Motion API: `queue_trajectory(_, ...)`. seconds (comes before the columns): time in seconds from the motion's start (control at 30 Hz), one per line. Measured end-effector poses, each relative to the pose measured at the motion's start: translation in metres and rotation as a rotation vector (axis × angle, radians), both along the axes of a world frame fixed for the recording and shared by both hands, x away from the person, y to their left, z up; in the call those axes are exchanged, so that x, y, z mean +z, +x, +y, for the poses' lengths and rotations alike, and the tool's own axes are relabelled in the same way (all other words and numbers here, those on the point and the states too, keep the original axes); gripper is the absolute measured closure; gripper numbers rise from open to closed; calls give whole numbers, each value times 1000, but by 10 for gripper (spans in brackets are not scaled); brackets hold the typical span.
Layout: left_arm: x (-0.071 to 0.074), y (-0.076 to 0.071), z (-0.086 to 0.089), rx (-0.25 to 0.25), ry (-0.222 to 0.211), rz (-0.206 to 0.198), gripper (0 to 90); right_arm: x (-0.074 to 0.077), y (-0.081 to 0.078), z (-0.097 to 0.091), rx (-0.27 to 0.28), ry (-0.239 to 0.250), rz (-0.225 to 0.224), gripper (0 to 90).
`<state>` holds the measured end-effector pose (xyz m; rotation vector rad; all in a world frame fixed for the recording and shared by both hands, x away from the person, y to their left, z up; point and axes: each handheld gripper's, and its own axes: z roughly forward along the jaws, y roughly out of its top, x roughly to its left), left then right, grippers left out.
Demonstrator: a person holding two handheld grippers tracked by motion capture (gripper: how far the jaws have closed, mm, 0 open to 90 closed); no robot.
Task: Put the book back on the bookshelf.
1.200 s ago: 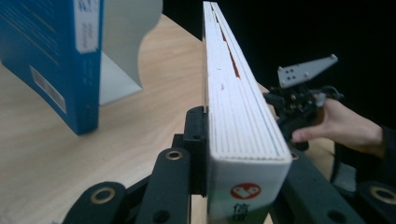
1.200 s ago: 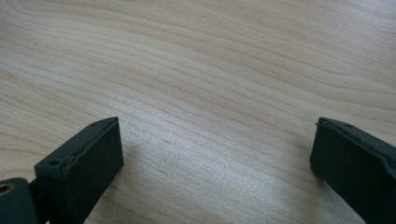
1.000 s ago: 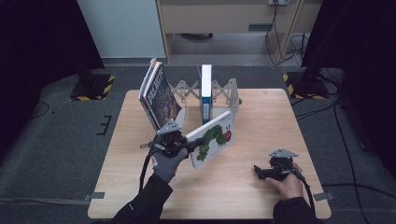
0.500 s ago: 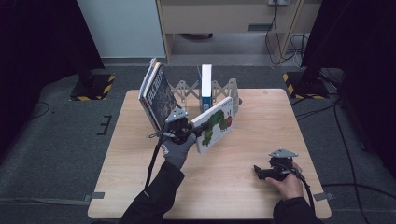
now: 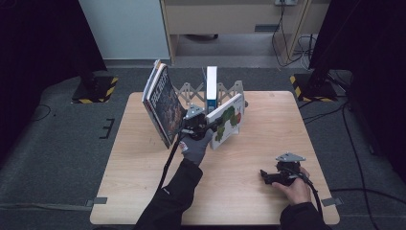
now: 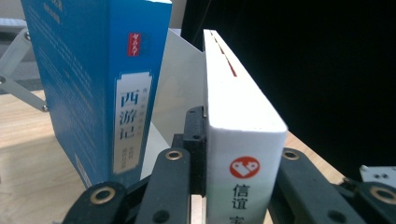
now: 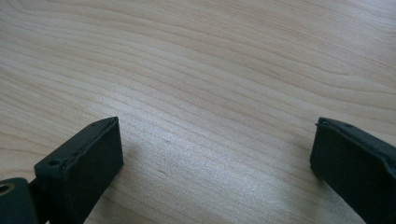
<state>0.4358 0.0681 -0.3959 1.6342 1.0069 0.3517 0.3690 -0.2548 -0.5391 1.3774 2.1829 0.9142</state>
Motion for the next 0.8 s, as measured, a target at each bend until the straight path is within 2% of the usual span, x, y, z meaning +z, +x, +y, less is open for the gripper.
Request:
queue_trajectory(0.27,3,5,-2,39,32,-26,749,0,0,0,0,0,-1,28)
queue_trajectory(0.53,4,14,-5,77,45,-42,749,0,0,0,0,-1,0,28)
queue_trajectory(0.8,0,19,-16,102,67,-69,749,0,0,0,0,-1,-1,28)
